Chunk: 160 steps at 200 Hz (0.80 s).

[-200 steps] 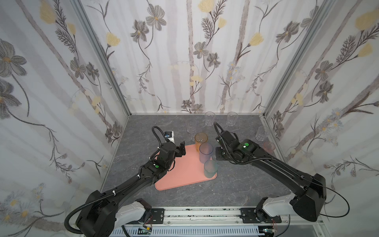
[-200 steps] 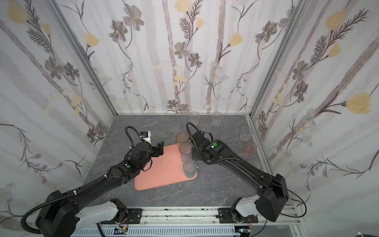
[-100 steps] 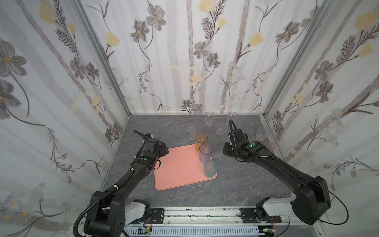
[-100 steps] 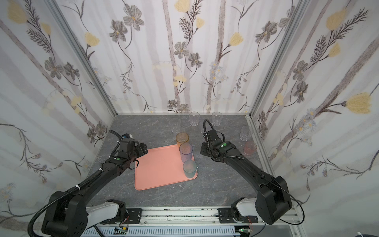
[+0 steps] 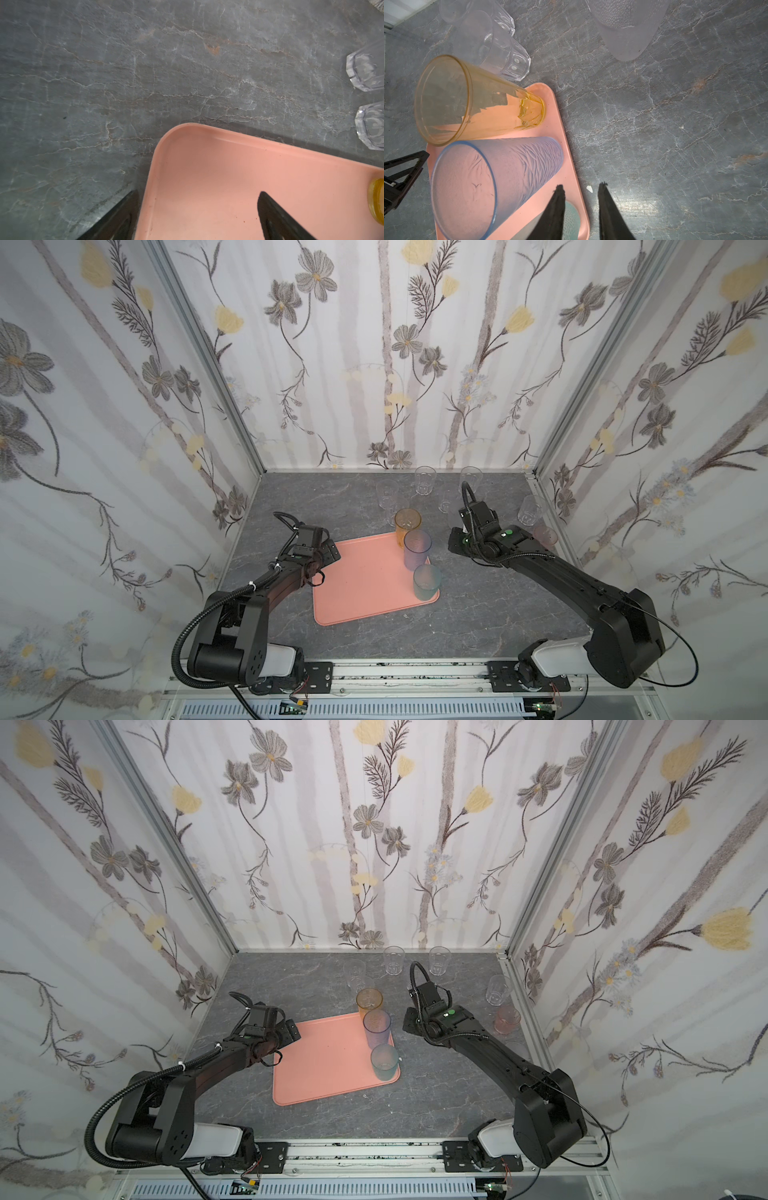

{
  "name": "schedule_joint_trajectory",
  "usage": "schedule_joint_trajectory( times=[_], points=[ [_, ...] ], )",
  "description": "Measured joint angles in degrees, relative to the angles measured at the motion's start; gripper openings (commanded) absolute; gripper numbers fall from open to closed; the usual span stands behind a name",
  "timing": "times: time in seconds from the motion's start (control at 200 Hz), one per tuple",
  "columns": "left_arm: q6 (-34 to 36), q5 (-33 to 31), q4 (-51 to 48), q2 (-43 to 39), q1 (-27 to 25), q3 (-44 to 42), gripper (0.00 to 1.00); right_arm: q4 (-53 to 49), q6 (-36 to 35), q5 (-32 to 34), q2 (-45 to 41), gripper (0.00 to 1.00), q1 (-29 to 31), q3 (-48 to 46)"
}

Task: Place the glasses into the tray
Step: 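Open the right gripper off the teal glass while left gripper moves to tray corner, then hold the tray's nearer corner with the left gripper and slide it toward the right arm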

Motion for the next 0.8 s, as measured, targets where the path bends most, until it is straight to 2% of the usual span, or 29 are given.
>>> schedule_joint_trajectory(
  times=[0.26, 0.62, 0.799],
  points=[
    [-0.1, 0.4, 2.5, 3.1, -0.4, 0.8, 0.90, 1.1, 0.0, 0.2, -0.6, 0.29, -1.6, -0.6],
    [-0.9, 2.8, 4.3, 8.3, -5.8, 3.5, 0.88, 1.3, 0.0, 1.1, -2.3, 0.29, -3.5, -0.6],
    [-0.8, 2.7, 4.2, 3.0, -5.9, 2.3, 0.89, 1.3, -0.1, 1.5, -2.5, 0.29, -3.7, -0.9]
  ],
)
